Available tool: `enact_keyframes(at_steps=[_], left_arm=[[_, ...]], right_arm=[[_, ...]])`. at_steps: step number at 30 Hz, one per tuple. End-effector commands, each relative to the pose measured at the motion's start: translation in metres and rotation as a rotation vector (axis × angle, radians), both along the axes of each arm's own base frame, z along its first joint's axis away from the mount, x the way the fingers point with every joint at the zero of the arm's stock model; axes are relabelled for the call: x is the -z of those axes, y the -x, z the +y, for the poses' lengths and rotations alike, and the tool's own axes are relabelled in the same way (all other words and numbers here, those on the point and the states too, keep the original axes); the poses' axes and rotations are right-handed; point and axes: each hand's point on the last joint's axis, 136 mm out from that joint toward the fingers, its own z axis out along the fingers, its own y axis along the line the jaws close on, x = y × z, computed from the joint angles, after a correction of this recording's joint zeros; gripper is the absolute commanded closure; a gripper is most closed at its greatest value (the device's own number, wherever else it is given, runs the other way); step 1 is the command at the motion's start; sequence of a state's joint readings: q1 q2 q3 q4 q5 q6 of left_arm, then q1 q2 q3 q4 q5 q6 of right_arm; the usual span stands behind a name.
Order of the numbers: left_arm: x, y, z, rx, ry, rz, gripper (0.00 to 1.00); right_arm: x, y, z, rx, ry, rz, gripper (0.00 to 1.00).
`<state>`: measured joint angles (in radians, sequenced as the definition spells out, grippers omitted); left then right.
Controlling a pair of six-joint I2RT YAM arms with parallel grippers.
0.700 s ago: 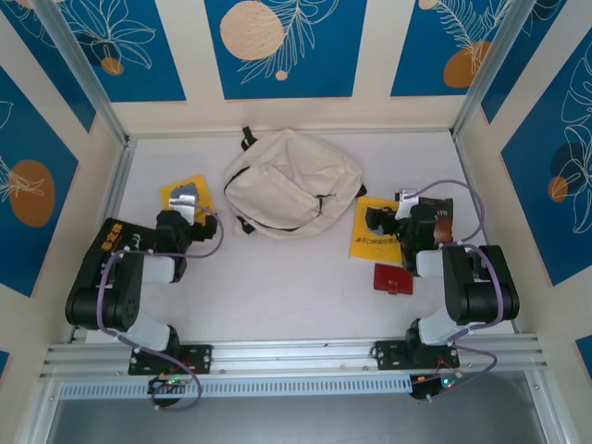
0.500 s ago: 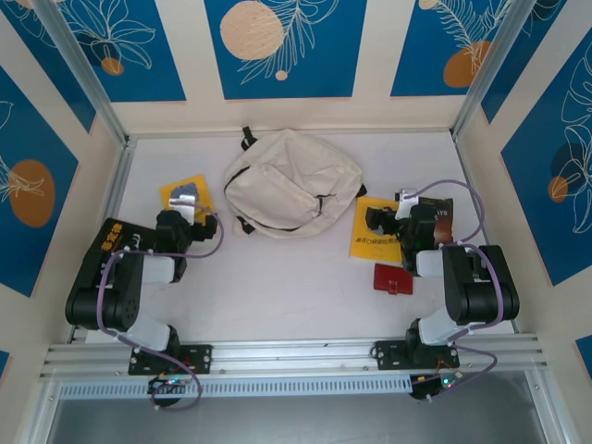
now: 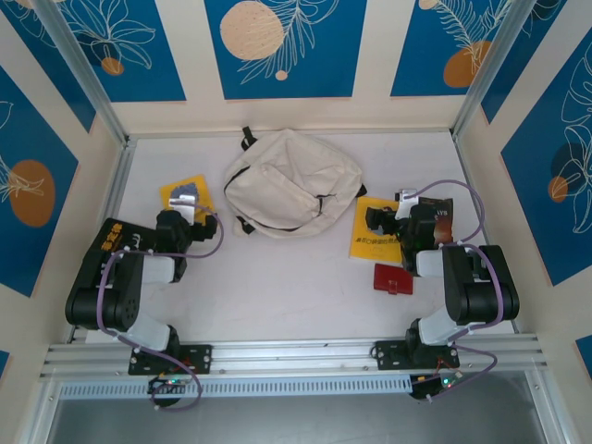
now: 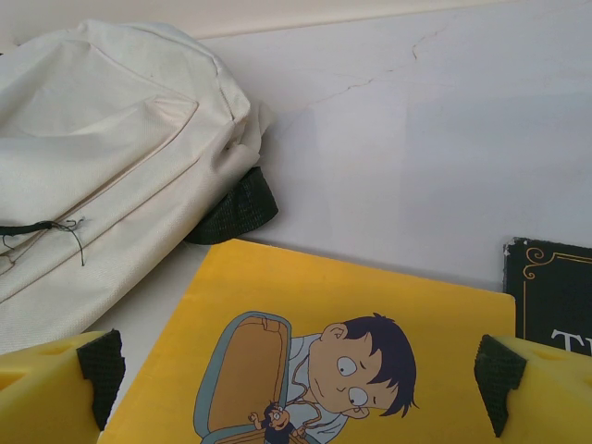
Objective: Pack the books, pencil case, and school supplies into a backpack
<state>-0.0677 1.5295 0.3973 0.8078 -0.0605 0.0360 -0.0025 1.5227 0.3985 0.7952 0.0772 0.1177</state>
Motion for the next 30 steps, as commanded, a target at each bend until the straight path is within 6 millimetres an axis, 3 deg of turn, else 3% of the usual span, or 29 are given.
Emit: enact_keyframes(at_steps=[1, 11, 21, 27, 30], left_arm=[[-0.004, -0.003, 0.001, -0.008, -0.005, -0.024, 0.0], [-0.012, -0.003, 0.008, -0.052, -0.006, -0.03, 0.0], [-0.076, 0.017, 0.013, -0.117, 0.087, -0.012, 0.0], [-0.116, 0.034, -0.003, -0.144, 0.342, 0.096, 0.0], [-0.132, 0.032, -0.03, -0.06, 0.47, 0.169, 0.0]], right_arm=[[-0.01, -0.007, 0.002, -0.02, 0.011, -0.031, 0.01], [-0.018, -0.002, 0.0, -0.009, 0.015, -0.061, 0.01], [-0.081, 0.012, -0.006, 0.106, -0.017, -0.059, 0.01], [-0.1, 0.033, 0.011, 0.16, -0.231, 0.197, 0.01], [-0.108, 0.04, 0.034, 0.096, -0.345, 0.323, 0.01]])
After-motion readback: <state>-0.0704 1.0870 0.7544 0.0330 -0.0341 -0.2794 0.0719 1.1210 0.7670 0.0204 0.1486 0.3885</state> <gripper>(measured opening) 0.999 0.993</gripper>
